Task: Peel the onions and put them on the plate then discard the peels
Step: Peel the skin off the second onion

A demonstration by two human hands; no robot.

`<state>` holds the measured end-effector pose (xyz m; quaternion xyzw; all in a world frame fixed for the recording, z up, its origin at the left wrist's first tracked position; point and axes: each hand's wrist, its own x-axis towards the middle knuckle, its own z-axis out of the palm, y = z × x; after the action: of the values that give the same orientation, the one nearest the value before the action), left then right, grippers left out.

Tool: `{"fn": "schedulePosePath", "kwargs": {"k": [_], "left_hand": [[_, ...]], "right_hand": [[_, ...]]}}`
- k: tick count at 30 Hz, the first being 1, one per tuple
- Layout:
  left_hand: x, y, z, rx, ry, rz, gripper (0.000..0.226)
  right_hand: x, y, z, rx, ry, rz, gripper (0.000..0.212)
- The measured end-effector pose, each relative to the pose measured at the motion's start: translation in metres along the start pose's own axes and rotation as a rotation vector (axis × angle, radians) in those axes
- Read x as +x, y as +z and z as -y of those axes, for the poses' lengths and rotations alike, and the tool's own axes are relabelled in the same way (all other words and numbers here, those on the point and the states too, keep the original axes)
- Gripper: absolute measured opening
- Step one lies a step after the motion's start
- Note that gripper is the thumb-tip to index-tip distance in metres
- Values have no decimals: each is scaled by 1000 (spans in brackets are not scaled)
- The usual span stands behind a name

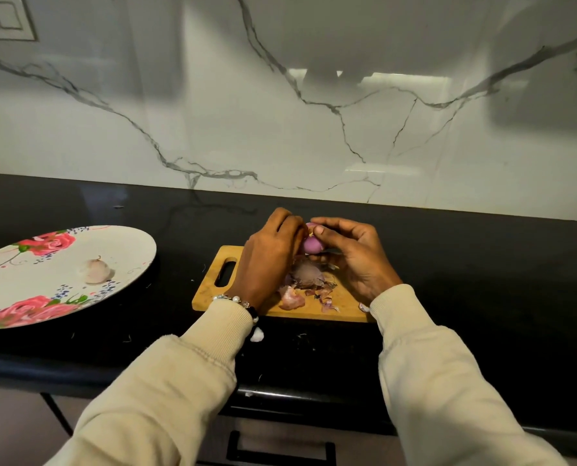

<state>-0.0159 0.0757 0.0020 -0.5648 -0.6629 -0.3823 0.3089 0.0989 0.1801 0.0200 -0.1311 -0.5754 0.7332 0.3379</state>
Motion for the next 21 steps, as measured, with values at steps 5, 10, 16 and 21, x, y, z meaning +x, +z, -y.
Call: {"fn": "schedulePosePath", "kwargs": {"k": [5, 10, 16, 21], "left_hand": [[1, 0, -5, -19, -163, 161, 26], [3, 2, 0, -228, -264, 37, 11], [6, 2, 4, -567, -592, -145, 20], [5, -5, -9, -633, -553, -49, 11]], "right_hand": [[0, 0, 0, -1, 9, 25, 20], [1, -2, 2, 83, 1, 17, 16], [5, -5, 4, 198, -40, 9, 18], [6, -4, 2, 166, -18, 14, 21]]}}
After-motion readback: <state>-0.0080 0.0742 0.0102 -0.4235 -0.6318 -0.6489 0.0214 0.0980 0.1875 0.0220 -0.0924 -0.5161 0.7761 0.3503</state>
